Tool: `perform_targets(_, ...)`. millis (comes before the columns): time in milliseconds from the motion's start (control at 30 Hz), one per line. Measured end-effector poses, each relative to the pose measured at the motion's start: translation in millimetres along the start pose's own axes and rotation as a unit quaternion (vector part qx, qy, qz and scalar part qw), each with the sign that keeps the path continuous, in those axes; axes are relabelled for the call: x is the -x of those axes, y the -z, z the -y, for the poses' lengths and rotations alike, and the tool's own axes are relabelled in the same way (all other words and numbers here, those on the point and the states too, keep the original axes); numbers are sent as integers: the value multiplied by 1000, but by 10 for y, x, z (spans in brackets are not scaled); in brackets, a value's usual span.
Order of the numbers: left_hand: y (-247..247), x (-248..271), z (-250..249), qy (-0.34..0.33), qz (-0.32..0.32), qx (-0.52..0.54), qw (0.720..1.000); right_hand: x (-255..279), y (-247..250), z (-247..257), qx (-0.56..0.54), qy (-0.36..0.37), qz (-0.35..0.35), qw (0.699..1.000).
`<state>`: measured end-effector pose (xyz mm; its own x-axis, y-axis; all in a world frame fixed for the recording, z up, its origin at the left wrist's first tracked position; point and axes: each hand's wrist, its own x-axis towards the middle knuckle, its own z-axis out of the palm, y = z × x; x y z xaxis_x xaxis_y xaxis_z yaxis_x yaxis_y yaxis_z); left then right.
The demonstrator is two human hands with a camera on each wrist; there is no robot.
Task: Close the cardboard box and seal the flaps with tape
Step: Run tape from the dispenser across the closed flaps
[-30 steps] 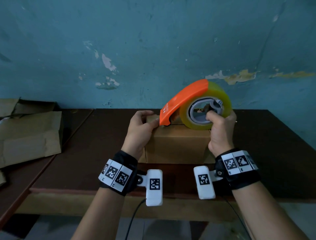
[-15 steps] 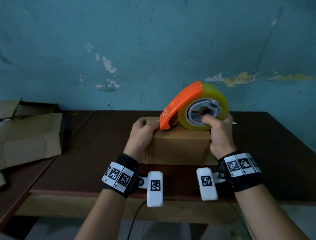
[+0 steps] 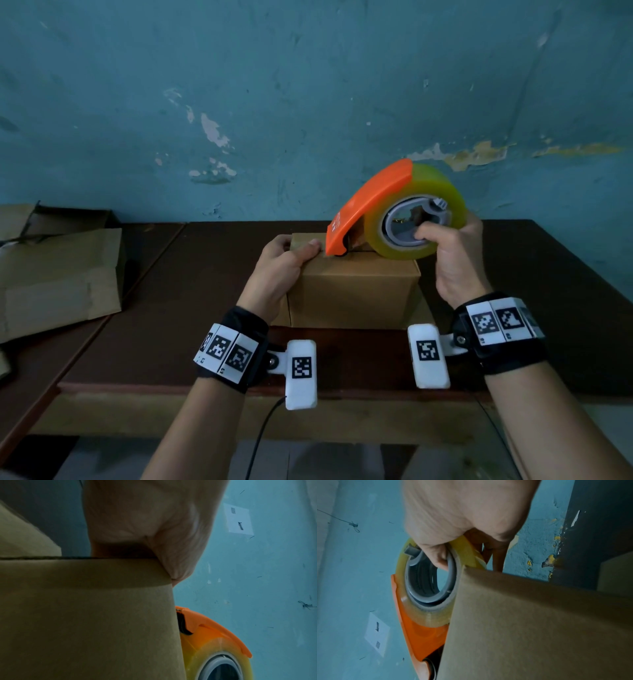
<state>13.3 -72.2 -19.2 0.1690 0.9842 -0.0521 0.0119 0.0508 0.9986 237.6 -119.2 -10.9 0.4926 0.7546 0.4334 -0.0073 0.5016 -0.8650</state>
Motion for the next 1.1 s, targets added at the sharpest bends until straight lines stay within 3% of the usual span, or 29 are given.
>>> perform_targets(800,-48,4,21,-30,-26,-61,997,-22,41,54,11,-6,-11,1000)
perform_targets(1100,121,-78,-22,-61,-51,-159,984,43,-64,49,15,-3,-23,1000)
